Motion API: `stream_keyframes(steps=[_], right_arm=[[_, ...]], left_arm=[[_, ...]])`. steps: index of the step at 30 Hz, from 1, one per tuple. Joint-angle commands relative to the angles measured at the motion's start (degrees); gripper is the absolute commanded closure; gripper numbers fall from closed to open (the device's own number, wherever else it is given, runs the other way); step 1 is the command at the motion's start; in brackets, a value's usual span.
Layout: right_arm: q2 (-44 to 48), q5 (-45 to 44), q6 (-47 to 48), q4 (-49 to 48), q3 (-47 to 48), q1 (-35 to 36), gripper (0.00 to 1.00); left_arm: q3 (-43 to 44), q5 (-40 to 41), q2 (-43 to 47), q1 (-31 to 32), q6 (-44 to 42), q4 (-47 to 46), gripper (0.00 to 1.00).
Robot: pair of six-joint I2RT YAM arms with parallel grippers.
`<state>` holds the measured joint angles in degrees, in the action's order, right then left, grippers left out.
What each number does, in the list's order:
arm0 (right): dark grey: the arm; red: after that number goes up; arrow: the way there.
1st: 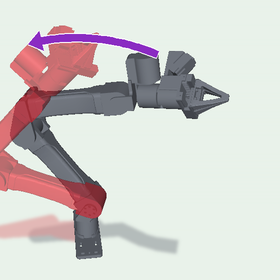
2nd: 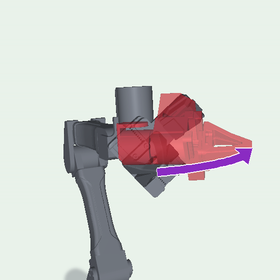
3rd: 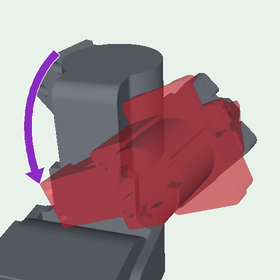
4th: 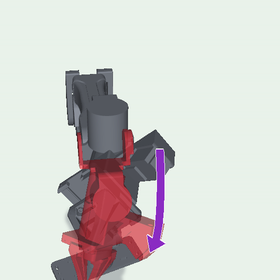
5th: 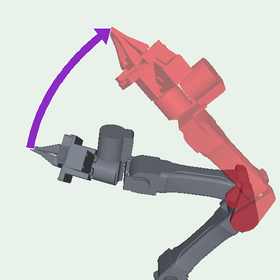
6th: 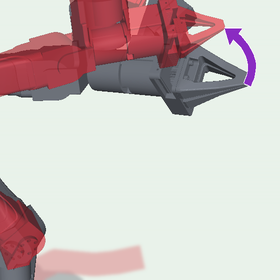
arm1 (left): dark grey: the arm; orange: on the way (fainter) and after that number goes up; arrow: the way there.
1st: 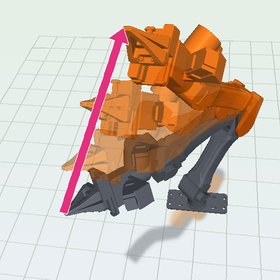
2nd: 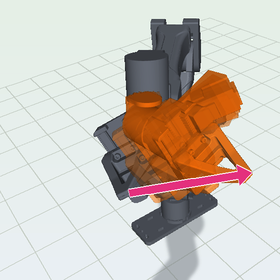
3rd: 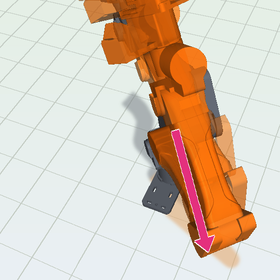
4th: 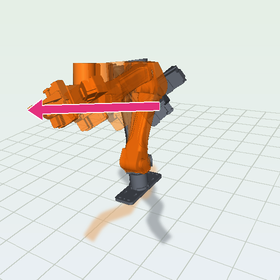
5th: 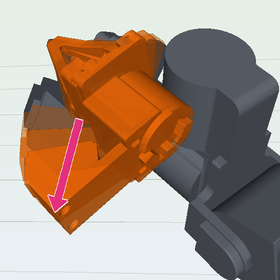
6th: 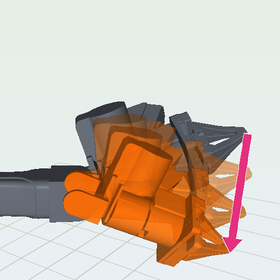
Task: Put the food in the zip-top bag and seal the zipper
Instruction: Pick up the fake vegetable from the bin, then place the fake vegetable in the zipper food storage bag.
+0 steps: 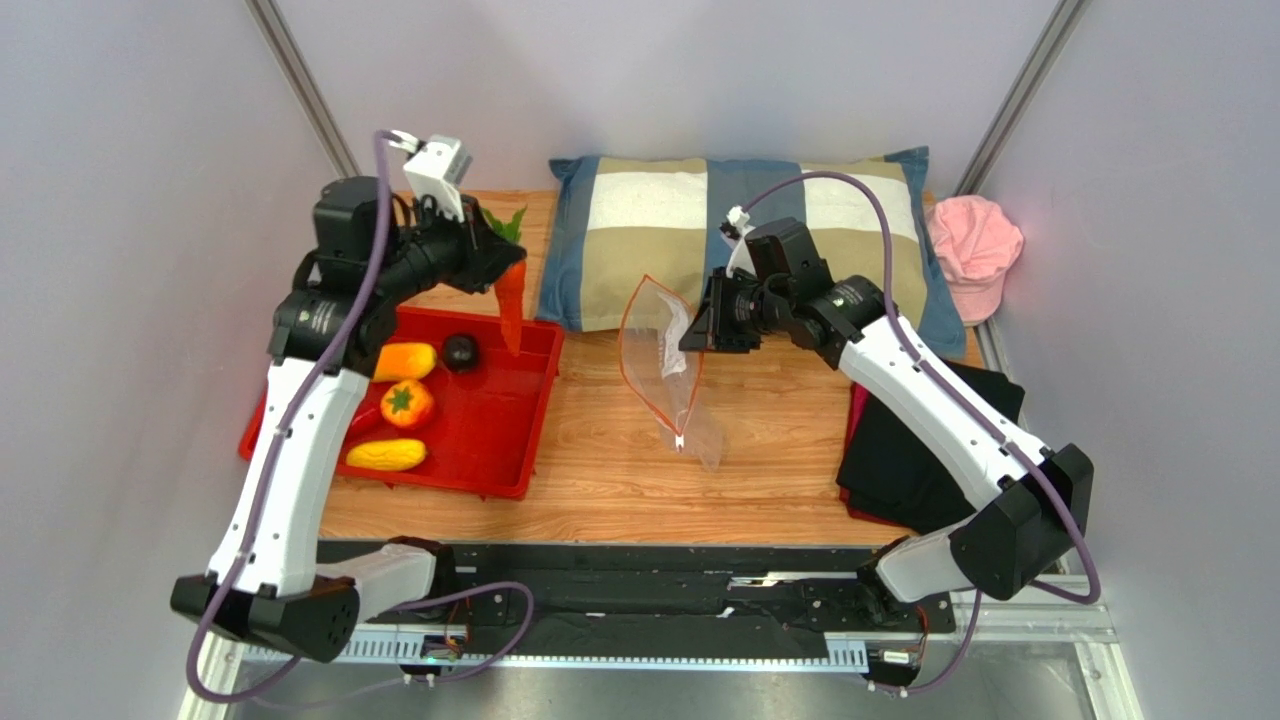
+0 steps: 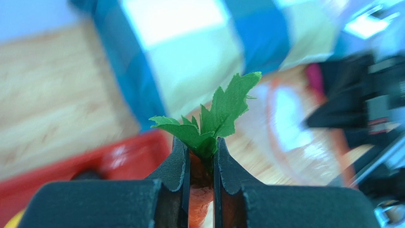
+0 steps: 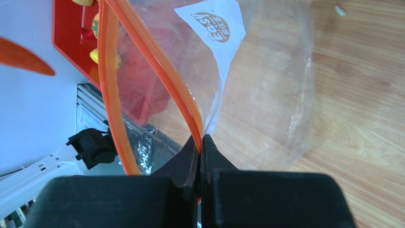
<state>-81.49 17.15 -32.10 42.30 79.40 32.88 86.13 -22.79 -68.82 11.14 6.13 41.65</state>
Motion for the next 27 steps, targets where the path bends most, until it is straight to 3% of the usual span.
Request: stream_keyframes(steps=[1,6,12,21,24,25,27], right_arm=[[-1.12,2.63,-2.79,-3.28,3.4,0.6,1.0],[-2.18,3.51,-3.23,-3.72,4.62,0.95,1.0],[-2.88,4.12,-4.2,-4.33,6.73,1.39,1.0],[-2.79,3.42,-5.87,-4.25,9.28,1.39,1.0],[-2.88,2.89,-6.13,-3.9,9.37,1.31,1.0],[-3.06,2.89,-6.22,-3.81,9.46,1.31,1.0],[-3.06,2.89,-6.49,-3.81,9.38,0.87,1.0]], left_arm=[[1.68,-7.36,4.04,3.7,15.29,-17.25,1.0],[0.71,-3.5,3.43,13.63,18.48,-24.94,1.0],[-6.41,3.53,2.47,23.56,17.95,-36.63,1.0],[-9.75,10.84,-1.93,26.83,19.09,-31.54,0.97],[-9.31,7.15,-2.11,26.83,19.18,-27.77,0.74],[-8.44,5.75,-2.2,26.75,18.83,-24.89,0.53],[-7.64,5.38,-2.11,26.83,18.13,-21.8,0.35]])
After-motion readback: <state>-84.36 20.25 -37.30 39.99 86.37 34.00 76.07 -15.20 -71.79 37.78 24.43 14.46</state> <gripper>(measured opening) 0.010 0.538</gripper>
